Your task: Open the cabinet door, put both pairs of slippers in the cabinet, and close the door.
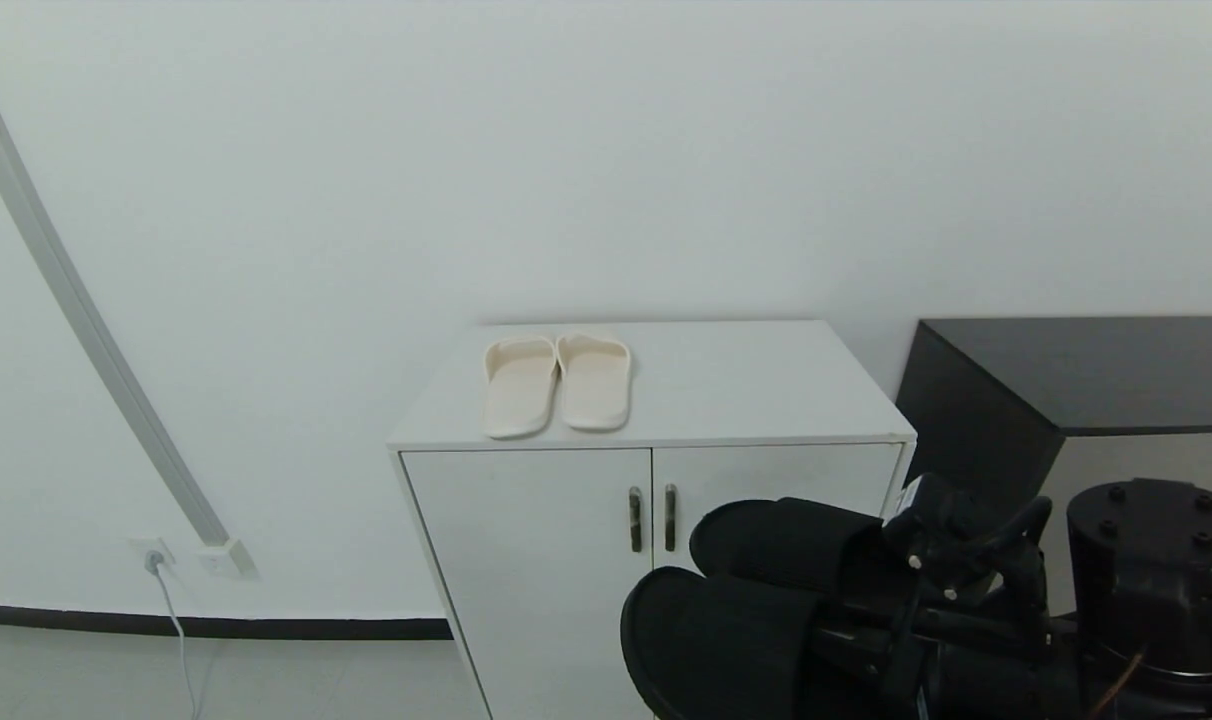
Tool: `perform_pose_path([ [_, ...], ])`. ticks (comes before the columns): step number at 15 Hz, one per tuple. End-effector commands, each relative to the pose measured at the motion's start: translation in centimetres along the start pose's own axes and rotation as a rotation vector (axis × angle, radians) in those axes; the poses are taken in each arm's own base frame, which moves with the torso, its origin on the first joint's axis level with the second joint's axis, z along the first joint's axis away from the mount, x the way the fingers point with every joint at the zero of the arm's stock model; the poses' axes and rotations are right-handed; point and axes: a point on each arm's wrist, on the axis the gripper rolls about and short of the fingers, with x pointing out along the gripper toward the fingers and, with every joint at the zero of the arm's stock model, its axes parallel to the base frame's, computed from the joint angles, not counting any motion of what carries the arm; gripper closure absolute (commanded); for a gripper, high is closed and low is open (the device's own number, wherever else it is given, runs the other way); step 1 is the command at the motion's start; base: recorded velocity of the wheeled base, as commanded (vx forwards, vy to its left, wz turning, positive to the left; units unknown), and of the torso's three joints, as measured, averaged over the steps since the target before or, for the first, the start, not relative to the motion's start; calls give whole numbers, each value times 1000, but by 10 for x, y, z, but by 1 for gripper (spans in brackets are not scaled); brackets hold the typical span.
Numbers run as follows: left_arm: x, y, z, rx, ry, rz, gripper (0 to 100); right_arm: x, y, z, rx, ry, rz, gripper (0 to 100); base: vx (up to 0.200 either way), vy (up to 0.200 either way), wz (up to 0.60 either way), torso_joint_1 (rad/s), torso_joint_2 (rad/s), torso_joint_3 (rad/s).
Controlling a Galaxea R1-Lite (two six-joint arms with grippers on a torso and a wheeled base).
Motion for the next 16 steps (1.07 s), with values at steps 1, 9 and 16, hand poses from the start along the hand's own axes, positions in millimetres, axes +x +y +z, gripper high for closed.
perform_pose_path([
  [1,0,0,0,0,1,0,0,0,0,0,0,1,-1,100,0,0,0,-232,559,325],
  [9,0,0,0,-2,1,0,0,-1,0,-5,1,14,-1,100,0,0,0,-212,529,322],
  [16,0,0,0,-2,1,0,0,-2,0,-7,2,21,1,100,0,0,0,-162,487,324],
])
